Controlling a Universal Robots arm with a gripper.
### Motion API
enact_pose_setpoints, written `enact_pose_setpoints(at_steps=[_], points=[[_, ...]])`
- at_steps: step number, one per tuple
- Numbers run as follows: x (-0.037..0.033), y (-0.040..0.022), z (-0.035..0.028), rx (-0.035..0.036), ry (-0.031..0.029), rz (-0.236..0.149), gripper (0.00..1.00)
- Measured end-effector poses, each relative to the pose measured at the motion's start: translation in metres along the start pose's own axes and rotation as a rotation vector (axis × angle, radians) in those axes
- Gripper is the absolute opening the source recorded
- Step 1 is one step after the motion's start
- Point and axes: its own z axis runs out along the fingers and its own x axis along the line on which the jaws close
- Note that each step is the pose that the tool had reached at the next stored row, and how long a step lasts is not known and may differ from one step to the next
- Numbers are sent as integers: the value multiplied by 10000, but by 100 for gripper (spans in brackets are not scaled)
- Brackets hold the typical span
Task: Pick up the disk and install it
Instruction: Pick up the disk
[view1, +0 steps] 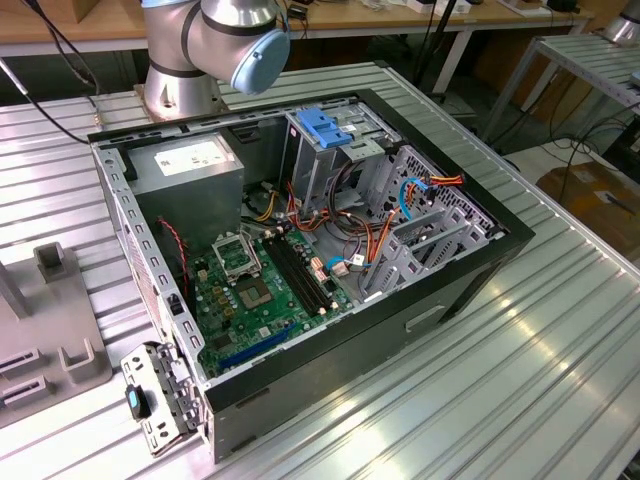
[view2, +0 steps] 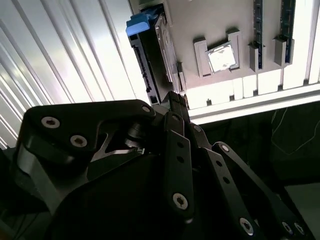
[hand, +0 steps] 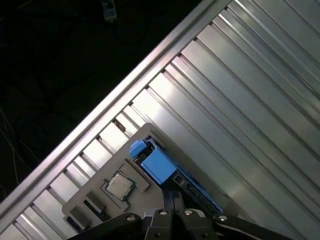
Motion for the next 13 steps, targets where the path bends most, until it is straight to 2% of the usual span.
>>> enact_pose_setpoints(at_steps=[2,4,6,8,10,12,13], points=[[0,0,2,1,14,-335,11],[0,0,4,2,37,-914,11],[0,0,6,3,53,-1288,11],[0,0,9,4,82,-1982,11],[0,0,11,5,98,-2369,11],[0,-1,15,8,122,-2987,11],[0,0,16,8,130,-3170,11]])
